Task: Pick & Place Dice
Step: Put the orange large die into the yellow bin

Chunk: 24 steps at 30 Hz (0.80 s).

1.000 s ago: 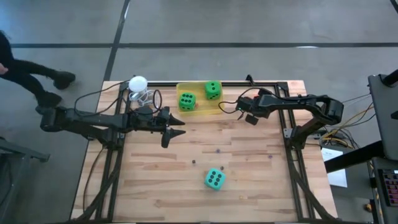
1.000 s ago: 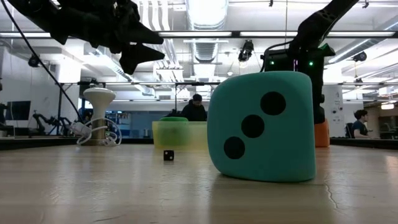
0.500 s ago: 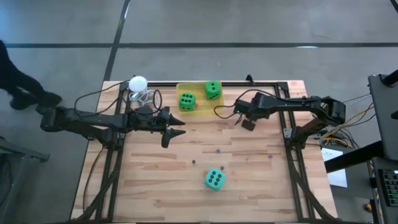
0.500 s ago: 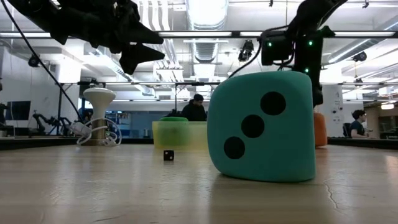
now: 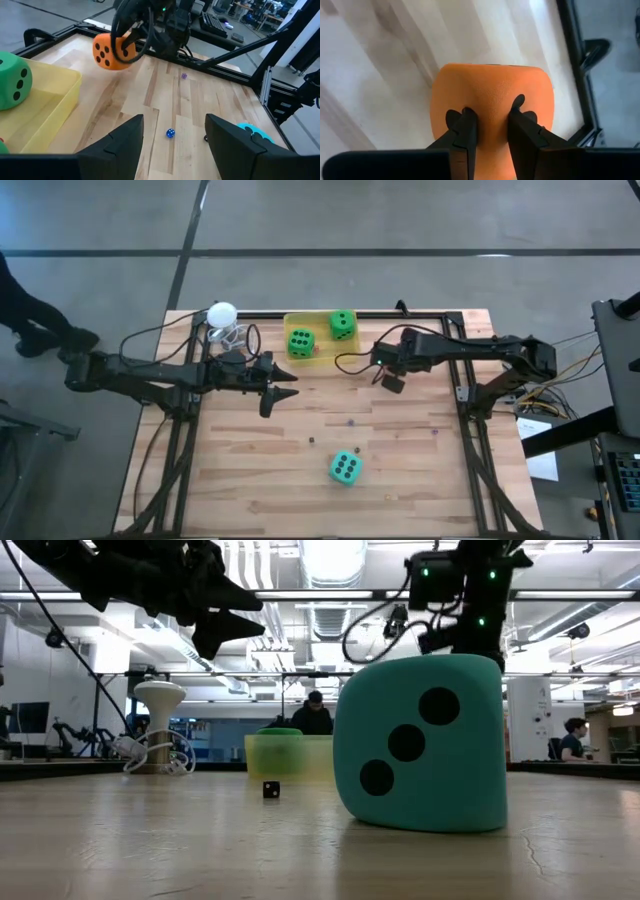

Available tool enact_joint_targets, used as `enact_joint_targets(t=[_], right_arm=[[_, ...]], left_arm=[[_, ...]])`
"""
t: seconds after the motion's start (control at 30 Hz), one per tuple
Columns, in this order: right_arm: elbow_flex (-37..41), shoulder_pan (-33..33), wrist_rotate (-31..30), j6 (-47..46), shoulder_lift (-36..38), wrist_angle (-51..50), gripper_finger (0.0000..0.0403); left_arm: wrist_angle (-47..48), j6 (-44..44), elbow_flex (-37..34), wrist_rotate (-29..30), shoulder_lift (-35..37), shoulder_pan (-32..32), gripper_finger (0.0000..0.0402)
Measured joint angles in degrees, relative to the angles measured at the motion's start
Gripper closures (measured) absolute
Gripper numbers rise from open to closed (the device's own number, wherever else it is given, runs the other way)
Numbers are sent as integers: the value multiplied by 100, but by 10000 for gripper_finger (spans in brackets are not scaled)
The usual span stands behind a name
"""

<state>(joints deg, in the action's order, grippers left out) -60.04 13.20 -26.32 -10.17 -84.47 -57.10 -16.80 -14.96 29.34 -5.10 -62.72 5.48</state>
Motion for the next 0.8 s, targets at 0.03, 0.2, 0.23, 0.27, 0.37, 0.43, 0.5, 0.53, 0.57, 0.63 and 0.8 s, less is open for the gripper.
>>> enact_joint_targets(t=[0.03,0.2,0.23,0.27,0.37,0.43,0.5,0.53,0.57,0.63,0.8], right_arm=[[-83,-29,-28,2,13,-34,331],[-639,-234,-318,89,63,-240,336],[-756,-271,-356,159,77,-262,338],[-881,-305,-358,252,83,-252,338],[-1196,-393,-370,592,49,-151,338],[-1370,-425,-380,851,-7,9,339],[-1498,-436,-378,1097,-110,218,342],[-1544,-436,-358,1238,-161,351,343],[-1588,-434,-344,1391,-235,466,343],[-1671,-432,-339,1660,-404,595,343],[-1893,-432,-361,2175,-936,834,348]], left_arm=[[0,0,0,0,0,0,186],[8,0,0,-2,0,0,186],[11,0,0,-2,0,0,186],[9,0,0,-2,0,0,186],[9,0,0,-2,0,0,186],[7,0,0,-4,0,0,186],[7,0,0,-4,0,0,186],[7,0,0,-4,0,0,186],[7,-1,0,-4,0,0,186],[1,-2,0,-4,0,0,186],[0,0,0,-4,0,0,186]])
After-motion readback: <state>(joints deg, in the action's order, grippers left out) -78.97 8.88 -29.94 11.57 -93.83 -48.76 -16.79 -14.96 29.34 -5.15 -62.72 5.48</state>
